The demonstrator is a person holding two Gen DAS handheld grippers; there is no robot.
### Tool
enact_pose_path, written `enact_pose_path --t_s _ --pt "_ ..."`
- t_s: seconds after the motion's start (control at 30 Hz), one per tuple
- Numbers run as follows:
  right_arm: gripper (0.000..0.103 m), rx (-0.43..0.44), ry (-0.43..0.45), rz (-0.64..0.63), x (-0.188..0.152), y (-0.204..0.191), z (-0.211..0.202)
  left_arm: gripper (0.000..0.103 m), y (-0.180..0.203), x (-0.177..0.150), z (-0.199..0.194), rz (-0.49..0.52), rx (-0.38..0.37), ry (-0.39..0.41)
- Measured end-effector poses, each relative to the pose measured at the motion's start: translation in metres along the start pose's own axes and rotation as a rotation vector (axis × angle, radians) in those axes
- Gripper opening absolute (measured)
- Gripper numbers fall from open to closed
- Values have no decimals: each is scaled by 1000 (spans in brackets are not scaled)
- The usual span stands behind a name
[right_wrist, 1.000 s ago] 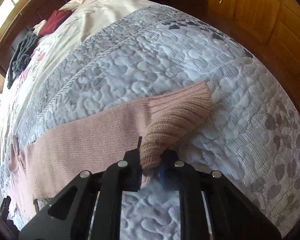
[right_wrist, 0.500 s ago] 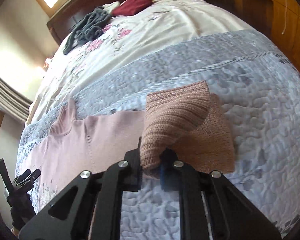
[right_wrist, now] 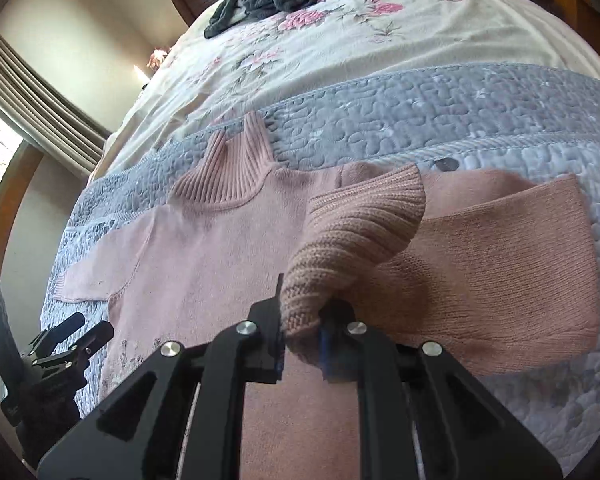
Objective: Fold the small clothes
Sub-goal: 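Carry the cuff with the right tool across the sweater body and release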
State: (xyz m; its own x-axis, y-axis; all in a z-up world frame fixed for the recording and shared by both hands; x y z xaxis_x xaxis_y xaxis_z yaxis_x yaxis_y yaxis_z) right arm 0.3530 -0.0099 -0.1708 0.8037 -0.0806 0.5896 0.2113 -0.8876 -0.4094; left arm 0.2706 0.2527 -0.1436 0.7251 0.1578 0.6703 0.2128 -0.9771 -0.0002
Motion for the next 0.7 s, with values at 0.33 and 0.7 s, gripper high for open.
enact_pose_path --t_s 0.33,0.7 --pt "31 19 -162 -63 -61 -20 34 99 7 -6 8 -19 -61 -50" --pt "41 -17 -54 -33 -79 44 -73 99 101 -44 53 50 -148 -224"
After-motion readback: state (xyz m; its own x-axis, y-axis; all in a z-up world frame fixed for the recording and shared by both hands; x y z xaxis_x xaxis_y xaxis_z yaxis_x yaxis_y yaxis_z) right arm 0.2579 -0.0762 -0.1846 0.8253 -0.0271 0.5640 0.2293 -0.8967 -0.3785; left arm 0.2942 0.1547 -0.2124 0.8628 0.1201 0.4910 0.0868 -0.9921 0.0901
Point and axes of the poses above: each gripper's, at about its wrist camera, not at the fingertips, and z roughly the way its jaws point, y to its right, x to its top, the point moved 7 cm from there along z, roughly the way its jaws point, and after that the axes turned 13 degrees about y, right-handed, at the moved point
